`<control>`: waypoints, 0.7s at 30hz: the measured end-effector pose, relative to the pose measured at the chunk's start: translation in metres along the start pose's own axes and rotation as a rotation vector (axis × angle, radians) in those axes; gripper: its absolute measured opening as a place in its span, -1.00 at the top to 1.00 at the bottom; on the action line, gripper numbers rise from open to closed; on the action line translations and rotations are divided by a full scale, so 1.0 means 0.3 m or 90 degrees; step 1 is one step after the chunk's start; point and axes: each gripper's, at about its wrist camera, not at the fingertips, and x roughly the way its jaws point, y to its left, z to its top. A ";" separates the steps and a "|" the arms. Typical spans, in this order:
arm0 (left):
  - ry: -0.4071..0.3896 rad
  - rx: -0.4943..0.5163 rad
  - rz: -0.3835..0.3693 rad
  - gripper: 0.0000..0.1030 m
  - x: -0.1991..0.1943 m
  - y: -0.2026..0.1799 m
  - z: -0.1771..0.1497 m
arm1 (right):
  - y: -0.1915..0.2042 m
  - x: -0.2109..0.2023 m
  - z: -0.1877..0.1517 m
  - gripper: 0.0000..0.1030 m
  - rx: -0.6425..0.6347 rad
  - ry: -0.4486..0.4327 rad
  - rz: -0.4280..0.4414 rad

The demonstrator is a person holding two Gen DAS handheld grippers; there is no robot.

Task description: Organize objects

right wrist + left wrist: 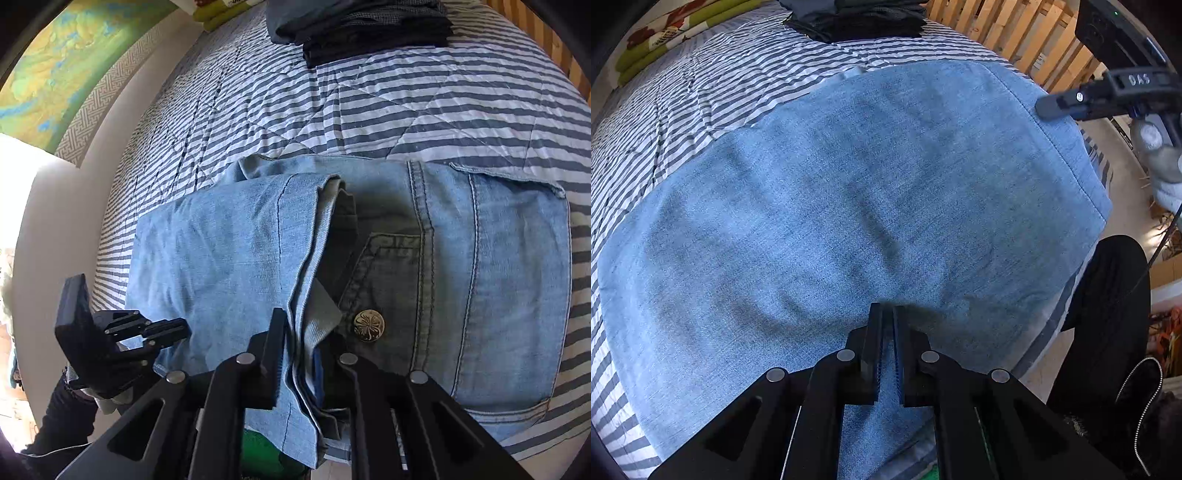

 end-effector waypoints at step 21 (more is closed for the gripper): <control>0.016 0.018 0.001 0.90 -0.014 0.017 -0.021 | 0.254 -0.136 -0.018 0.82 -0.286 -0.185 0.013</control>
